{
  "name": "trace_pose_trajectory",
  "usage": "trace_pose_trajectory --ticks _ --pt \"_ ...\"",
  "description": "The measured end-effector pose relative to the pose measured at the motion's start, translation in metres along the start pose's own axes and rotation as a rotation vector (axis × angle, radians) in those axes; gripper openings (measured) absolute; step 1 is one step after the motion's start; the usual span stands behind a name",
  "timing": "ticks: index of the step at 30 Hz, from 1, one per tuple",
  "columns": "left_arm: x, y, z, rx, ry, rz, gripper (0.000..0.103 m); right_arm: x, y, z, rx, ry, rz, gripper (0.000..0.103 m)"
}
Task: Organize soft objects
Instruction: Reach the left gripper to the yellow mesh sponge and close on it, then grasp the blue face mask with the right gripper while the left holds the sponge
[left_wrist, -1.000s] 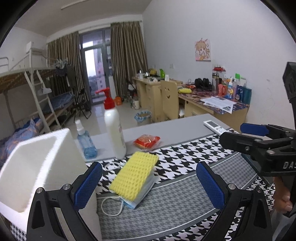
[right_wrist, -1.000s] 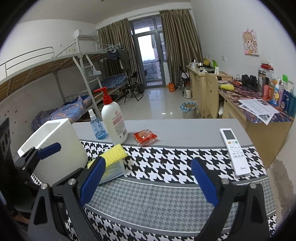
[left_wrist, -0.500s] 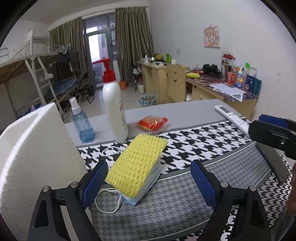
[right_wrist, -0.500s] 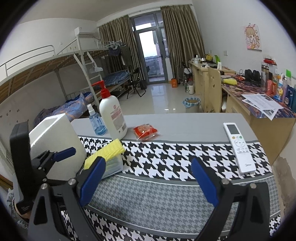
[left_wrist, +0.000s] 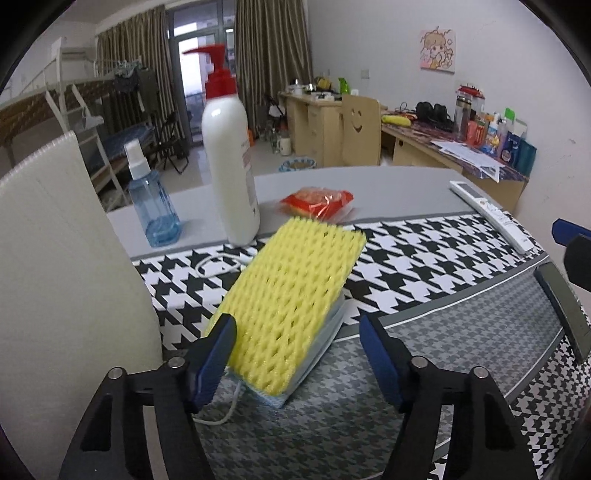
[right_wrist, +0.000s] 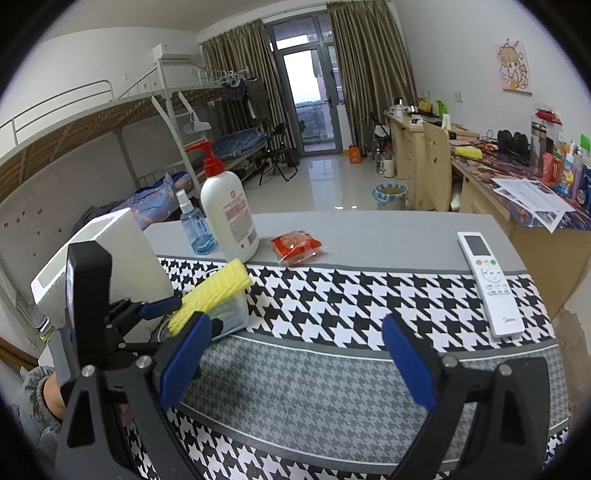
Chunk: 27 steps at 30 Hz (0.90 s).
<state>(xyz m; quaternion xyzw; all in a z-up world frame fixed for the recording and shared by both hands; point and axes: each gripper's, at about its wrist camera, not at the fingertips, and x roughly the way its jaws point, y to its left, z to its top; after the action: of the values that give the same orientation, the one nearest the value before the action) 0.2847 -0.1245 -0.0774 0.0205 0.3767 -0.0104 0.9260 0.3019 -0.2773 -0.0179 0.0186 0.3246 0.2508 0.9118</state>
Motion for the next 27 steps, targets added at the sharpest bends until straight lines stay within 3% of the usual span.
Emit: trace_pose_trajectory --ticks 4,9,11,27 --pt "0.011 0.002 -0.004 -0.006 0.051 -0.015 0.054 -0.002 0.001 -0.002 0.001 0.000 0.001 0.096" --pt "0.014 0.001 -0.010 0.011 0.077 -0.009 0.021 -0.005 0.000 -0.004 0.006 0.005 -0.006 0.096" --pt "0.010 0.001 -0.010 0.011 0.080 -0.038 0.014 -0.006 -0.001 -0.006 0.011 0.008 -0.009 0.096" --pt "-0.052 -0.018 -0.040 0.066 0.017 -0.172 0.012 -0.012 0.005 -0.021 0.008 0.033 -0.012 0.096"
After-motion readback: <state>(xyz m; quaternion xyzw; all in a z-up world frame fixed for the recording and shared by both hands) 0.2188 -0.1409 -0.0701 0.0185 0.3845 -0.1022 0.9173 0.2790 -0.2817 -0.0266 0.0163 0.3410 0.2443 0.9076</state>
